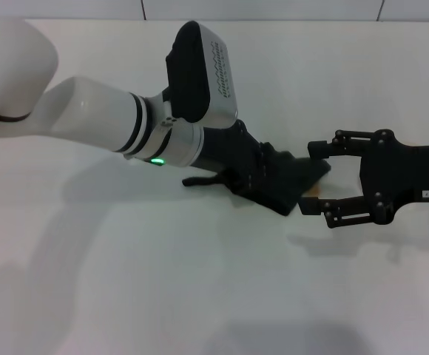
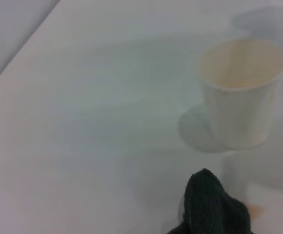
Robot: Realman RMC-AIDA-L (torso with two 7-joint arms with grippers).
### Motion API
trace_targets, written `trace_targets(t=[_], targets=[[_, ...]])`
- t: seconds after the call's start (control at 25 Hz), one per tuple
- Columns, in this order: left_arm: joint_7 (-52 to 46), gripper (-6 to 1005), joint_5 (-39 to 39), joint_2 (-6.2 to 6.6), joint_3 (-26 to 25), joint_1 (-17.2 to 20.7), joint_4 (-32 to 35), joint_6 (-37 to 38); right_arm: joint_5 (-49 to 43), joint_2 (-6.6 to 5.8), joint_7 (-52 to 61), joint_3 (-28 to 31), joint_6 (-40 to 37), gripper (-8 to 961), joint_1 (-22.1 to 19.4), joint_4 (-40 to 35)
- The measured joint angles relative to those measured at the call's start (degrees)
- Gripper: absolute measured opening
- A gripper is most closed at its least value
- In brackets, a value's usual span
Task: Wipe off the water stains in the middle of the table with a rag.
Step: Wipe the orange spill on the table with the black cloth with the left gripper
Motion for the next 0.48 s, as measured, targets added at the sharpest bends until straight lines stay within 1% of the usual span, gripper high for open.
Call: trace_targets(t=[0.48], targets=[[0.3, 38, 2.3, 0.32, -0.2, -1.1, -0.4, -6.2, 0.1, 0.00, 0.0, 0.0, 0.6, 836, -0.1, 0.0]])
